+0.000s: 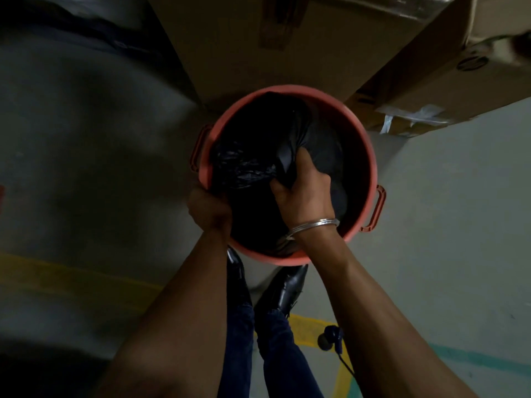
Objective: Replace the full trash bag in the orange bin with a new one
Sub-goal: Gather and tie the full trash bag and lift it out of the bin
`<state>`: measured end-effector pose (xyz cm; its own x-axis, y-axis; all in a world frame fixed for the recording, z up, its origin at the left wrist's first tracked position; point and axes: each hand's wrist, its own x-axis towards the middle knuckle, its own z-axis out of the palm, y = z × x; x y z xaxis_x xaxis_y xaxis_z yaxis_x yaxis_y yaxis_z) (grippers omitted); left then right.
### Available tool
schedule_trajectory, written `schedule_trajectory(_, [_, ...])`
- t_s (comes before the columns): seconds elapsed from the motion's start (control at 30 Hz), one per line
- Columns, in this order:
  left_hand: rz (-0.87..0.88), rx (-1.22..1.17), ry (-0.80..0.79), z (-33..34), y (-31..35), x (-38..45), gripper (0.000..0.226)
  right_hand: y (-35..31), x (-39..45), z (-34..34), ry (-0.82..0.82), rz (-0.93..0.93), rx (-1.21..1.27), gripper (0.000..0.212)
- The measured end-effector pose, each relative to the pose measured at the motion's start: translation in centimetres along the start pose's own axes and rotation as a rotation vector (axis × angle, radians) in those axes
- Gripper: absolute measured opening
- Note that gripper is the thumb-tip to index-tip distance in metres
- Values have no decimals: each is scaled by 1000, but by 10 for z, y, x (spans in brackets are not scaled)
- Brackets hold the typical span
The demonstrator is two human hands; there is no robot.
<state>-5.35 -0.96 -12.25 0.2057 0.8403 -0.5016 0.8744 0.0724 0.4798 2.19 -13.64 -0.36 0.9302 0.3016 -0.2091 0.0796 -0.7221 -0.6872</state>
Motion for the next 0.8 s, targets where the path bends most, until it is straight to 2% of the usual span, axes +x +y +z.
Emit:
schedule_trajectory(0.1, [81, 5, 35, -4, 1, -1, 37, 2, 7, -14, 100, 29, 79, 27])
schedule_trajectory(0.23, [119, 2, 0, -7, 1, 3, 35, 0, 15, -29, 129, 26, 135, 21])
schedule_trajectory(0.43, [211, 22, -55, -12, -1, 1, 42, -9, 13, -46, 167, -2, 185, 27])
schedule_trajectory(0.6, [272, 128, 52, -28, 10, -9, 45, -23, 11, -58, 221, -48, 188, 26])
schedule_trajectory(0.7, [278, -152, 33, -39, 20, -28, 52, -38, 9, -67, 251, -46, 219, 22])
schedule_trajectory(0.8, [143, -448, -66, -50, 33, -43, 56, -56, 6, -81, 248, -5, 307, 21])
